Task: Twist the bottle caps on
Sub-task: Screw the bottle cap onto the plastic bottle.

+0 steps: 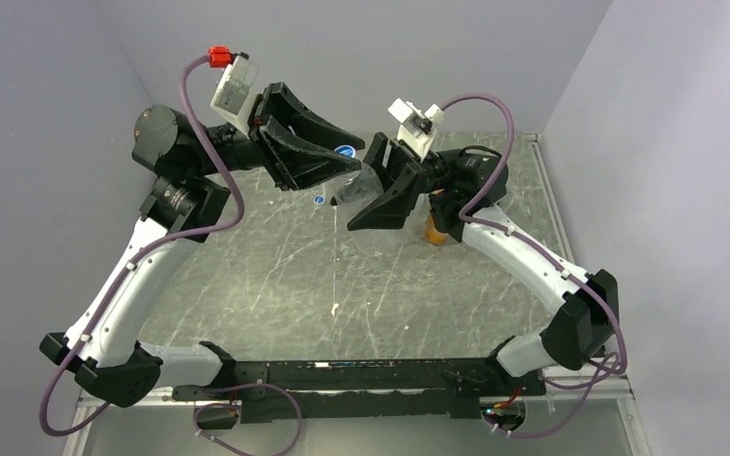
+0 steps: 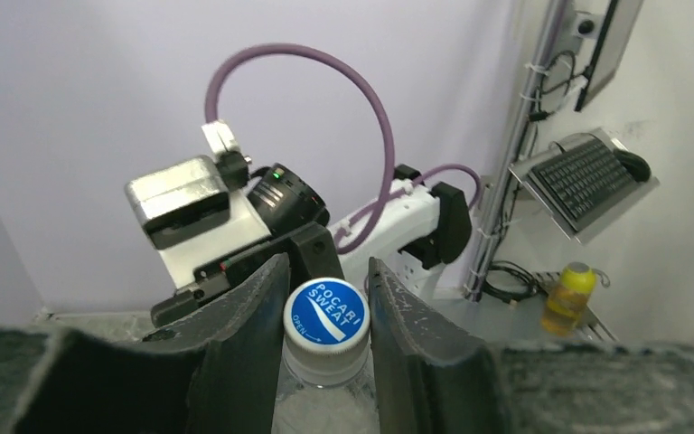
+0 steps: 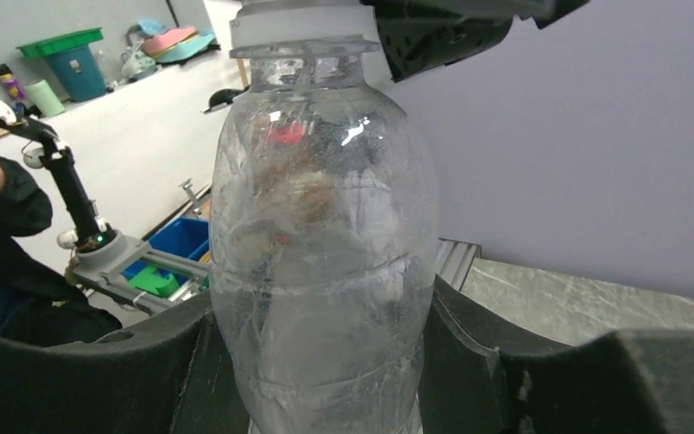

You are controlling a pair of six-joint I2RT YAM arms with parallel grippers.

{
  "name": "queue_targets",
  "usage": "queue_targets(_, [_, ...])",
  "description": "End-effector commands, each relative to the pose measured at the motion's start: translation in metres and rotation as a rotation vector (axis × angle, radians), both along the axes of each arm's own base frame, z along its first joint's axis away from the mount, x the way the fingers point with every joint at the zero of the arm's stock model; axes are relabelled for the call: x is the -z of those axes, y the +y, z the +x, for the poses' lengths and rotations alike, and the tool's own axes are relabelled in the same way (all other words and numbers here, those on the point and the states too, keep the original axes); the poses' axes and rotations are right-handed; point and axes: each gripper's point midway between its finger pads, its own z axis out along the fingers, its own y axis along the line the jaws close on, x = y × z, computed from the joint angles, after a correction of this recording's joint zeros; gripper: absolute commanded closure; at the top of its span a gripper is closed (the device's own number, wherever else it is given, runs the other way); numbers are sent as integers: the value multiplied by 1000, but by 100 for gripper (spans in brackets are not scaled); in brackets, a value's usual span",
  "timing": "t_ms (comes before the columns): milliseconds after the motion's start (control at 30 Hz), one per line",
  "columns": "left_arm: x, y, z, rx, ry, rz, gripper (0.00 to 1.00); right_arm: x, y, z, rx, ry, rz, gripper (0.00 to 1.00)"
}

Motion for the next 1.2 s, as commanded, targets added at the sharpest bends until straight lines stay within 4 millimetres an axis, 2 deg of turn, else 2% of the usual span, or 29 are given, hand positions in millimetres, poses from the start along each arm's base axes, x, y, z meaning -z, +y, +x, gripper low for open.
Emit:
queue_targets(0, [32,-3,-20,158,29,126,48,-33,-9,-11,18,-66,88,74])
queue_targets(67, [27,2,-18,114,9,107,28,-32,-8,-8,44,-67,80,74])
queue_targets(100, [24,4,-15,83,6,98,10,-31,-8,-6,55,-67,74,74])
queue_targets(133, [21,7,-13,57,-2,90,2,-31,-7,-5,70,-66,70,74])
queue_targets(167, [18,9,-11,28,-9,81,1,-29,-6,-1,92,-72,66,74])
queue_targets(333, [4,23,6,-137,-21,35,1,-20,-1,28,314,-52,30,74])
queue_targets(500, [0,39,42,-399,65,-6,0,-10,-10,76,651,6,-1,71])
queue_targets(600, [-1,53,73,-582,131,-22,1,-2,-13,97,791,26,-30,70])
queue_targets(700, [-2,63,97,-708,177,-35,0,6,-13,118,943,35,-74,71])
queue_targets(900, [3,71,129,-843,247,-26,2,12,-4,135,1103,10,-132,71])
queue_targets(1167, [17,68,156,-913,317,23,12,26,9,147,1205,-2,-201,72])
